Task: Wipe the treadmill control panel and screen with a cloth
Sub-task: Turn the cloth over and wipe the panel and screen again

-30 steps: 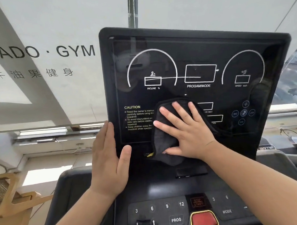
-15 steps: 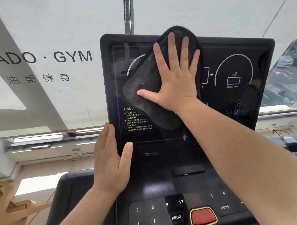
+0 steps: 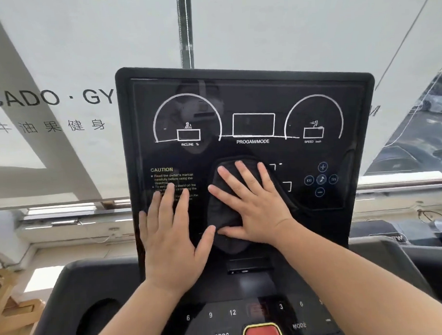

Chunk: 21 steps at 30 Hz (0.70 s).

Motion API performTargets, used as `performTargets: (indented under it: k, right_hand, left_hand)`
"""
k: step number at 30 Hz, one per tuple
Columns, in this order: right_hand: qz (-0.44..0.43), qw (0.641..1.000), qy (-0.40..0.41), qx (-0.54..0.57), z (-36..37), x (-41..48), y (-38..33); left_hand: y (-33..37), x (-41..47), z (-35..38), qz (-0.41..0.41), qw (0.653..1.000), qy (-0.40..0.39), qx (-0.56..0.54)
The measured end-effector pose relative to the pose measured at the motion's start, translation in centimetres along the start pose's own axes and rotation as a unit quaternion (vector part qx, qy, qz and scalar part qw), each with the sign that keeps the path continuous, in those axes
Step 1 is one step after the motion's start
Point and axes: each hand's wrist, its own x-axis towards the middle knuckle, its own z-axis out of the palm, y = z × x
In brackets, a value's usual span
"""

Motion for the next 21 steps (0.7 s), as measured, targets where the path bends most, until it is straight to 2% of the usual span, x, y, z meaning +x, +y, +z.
performTargets:
  k: [4,7,9,12,15,19,21]
  right_hand:
    - [0.043,0.999,0.027,-0.018,-0.9,-1.0,6.5]
    - [0.120,0.992,0.016,-0.025,-3.2,1.4,10.8]
    - [0.163,0.986,0.001,-0.025,-4.7,3.7,12.5]
    - [0.177,0.984,-0.004,-0.023,-5.9,7.1,12.7]
    - [0.146,0.989,0.009,-0.017,-5.8,9.2,10.3]
    - [0.015,0.999,0.026,-0.014,-3.9,7.8,6.3]
    - [-0.008,1.000,0.021,-0.010,-2.5,5.5,4.8]
  left_hand:
    - [0.9,-0.9,1.5,0.015,0.997,-0.040,0.067]
    - [0.9,-1.6,2.0,0.016,0.993,-0.059,0.104]
    - [0.9,-1.7,2.0,0.009,0.991,-0.071,0.117]
    - [0.8,-1.4,1.5,0.005,0.989,-0.086,0.120]
    - [0.7,-1.2,1.2,-0.003,0.990,-0.084,0.112]
    - [0.7,-1.4,1.7,0.000,0.991,-0.076,0.111]
    - [0.6,-1.5,2.0,-0.003,0.992,-0.069,0.104]
